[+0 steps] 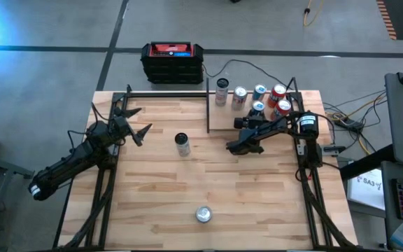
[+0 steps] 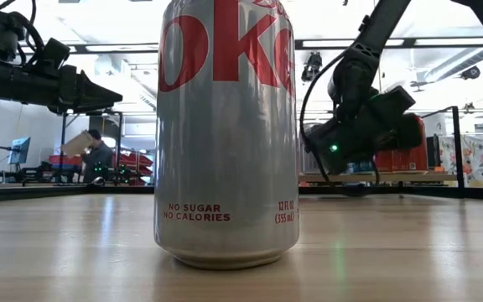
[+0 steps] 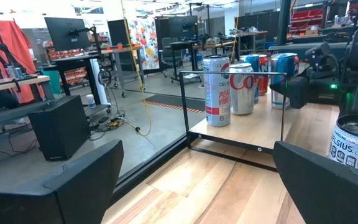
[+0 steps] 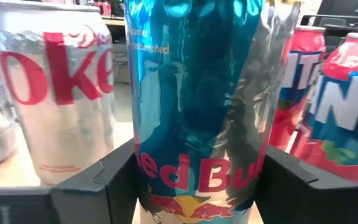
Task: Place canned beverage on shelf
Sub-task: Put the blue soda can on the shelf aligned with the other blue soda can
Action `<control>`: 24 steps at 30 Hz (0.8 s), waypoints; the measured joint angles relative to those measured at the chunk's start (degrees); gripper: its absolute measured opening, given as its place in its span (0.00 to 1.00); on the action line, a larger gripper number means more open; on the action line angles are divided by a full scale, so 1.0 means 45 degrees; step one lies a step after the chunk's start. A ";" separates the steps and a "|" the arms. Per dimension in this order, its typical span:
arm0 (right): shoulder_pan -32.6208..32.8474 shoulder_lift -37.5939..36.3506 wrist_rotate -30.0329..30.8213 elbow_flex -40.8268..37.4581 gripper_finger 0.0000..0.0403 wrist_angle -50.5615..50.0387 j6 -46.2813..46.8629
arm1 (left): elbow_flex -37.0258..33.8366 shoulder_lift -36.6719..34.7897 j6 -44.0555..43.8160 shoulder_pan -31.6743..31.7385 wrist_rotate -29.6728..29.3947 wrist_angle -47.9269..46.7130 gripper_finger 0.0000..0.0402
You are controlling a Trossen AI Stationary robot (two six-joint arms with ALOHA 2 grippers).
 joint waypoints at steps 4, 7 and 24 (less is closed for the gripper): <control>0.0000 0.0000 -0.0180 -0.0090 0.59 -0.0560 0.0572 | 0.0001 -0.0002 -0.0002 0.0002 -0.0004 -0.0003 0.99; 0.0000 -0.0003 -0.0269 -0.0168 0.58 -0.0565 0.0594 | -0.0003 -0.0004 -0.0005 0.0004 -0.0003 0.0000 0.99; -0.0141 -0.0010 -0.0421 -0.0286 0.59 -0.0557 0.0564 | 0.0001 -0.0004 -0.0005 0.0000 -0.0001 0.0000 0.99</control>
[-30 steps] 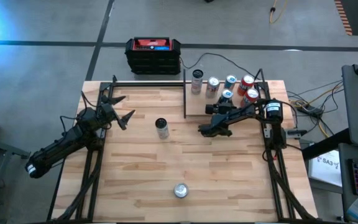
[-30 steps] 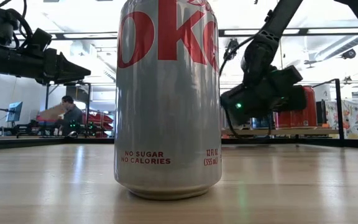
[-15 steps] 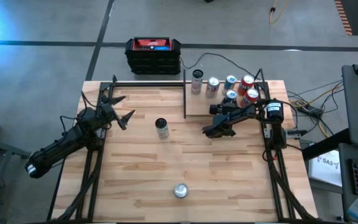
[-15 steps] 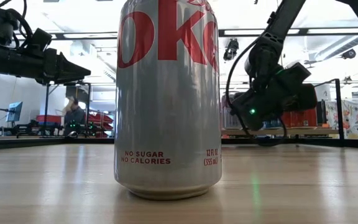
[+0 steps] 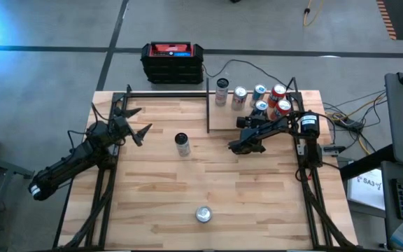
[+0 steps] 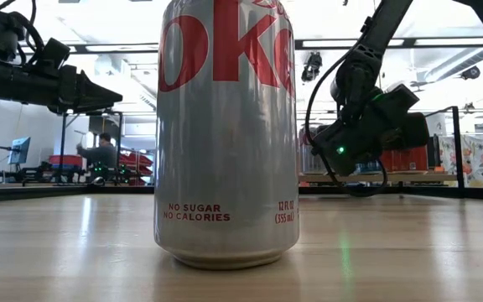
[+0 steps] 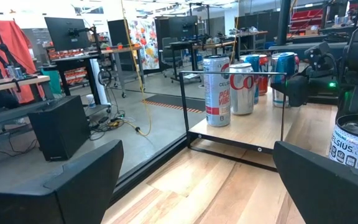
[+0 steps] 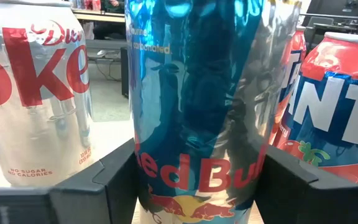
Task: Place canned beverage on shelf
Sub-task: Put the blue soda can on the shelf aligned with the other blue soda can
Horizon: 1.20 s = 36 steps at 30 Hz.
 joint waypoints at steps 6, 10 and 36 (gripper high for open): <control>0.0000 0.0001 -0.0056 -0.0015 0.59 -0.0076 -0.0003 | -0.0004 0.0000 0.0005 0.0004 -0.0004 0.0000 0.99; 0.0000 0.0005 -0.0065 -0.0053 0.59 -0.0164 -0.0008 | 0.0000 -0.0001 0.0000 0.0004 -0.0004 0.0000 0.99; -0.0170 0.0085 -0.1699 -0.0141 0.73 -0.0312 -0.0183 | -0.0002 0.0001 0.0003 0.0004 -0.0004 0.0000 0.99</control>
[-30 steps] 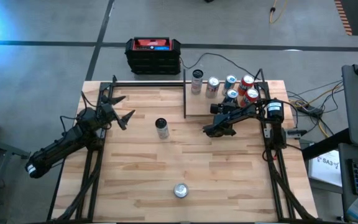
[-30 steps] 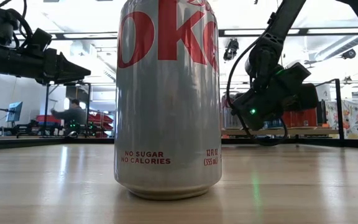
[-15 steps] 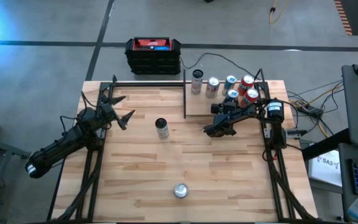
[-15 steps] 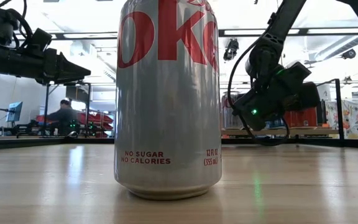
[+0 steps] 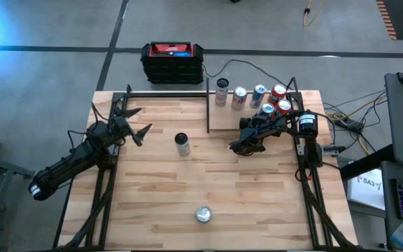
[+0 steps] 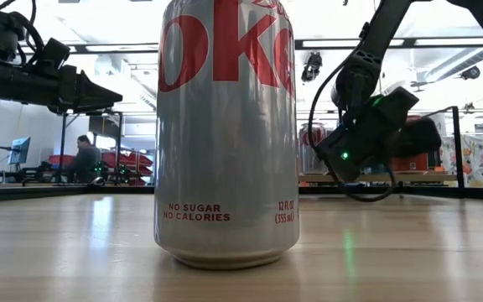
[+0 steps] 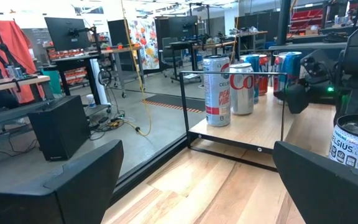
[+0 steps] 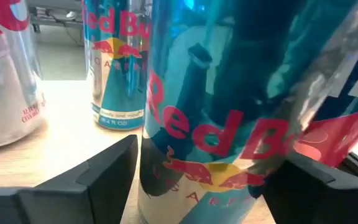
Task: Place canned beverage on shelf
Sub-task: Put the blue soda can on the shelf aligned with the other blue soda can
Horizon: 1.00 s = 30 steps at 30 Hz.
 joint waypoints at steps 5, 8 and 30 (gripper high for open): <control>0.0005 -0.0002 0.0340 0.0005 0.75 0.0229 0.0040 | -0.0001 0.0000 0.0000 -0.0003 0.0002 -0.0003 0.99; 0.0033 -0.0006 0.0471 0.0005 0.75 0.0432 -0.0013 | 0.0002 0.0000 0.0000 -0.0003 0.0001 0.0000 0.99; 0.0034 -0.0041 0.1280 0.0267 0.66 0.1256 -0.1117 | 0.0002 -0.0002 -0.0001 -0.0003 0.0000 -0.0003 0.99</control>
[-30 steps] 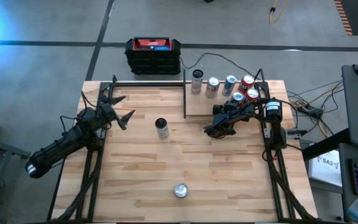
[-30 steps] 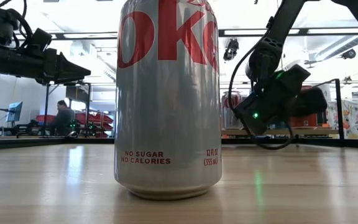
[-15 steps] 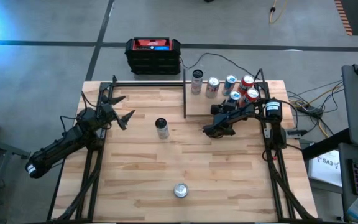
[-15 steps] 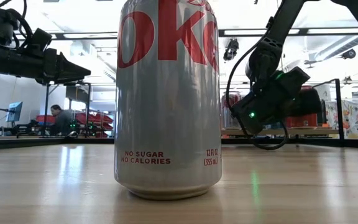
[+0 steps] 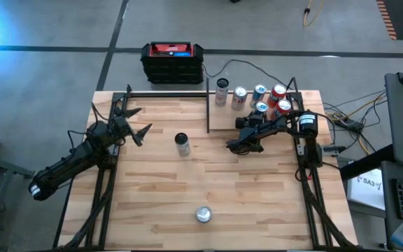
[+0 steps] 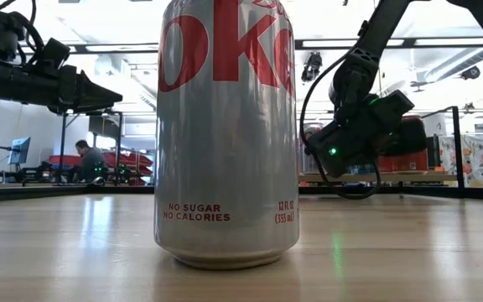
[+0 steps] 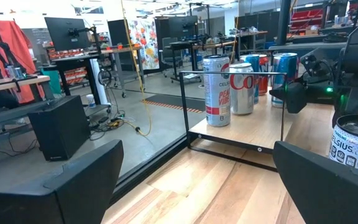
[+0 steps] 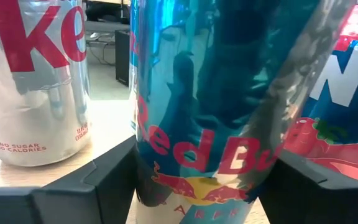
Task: Place canned beverage on shelf
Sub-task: Put the blue soda can on the shelf aligned with the other blue soda can
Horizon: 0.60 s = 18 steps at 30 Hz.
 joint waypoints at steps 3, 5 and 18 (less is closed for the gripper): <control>0.0000 -0.0005 -0.0005 0.0000 0.67 0.0005 0.0005 | -0.0002 0.0005 0.0001 0.0001 0.0002 0.0003 0.99; 0.0000 -0.0005 -0.0031 0.0000 0.68 0.0002 0.0005 | 0.0000 0.0000 0.0003 0.0003 0.0000 0.0003 0.99; 0.0000 -0.0005 -0.0097 0.0000 0.85 -0.0005 0.0005 | -0.0001 0.0003 0.0002 0.0000 0.0003 0.0001 0.99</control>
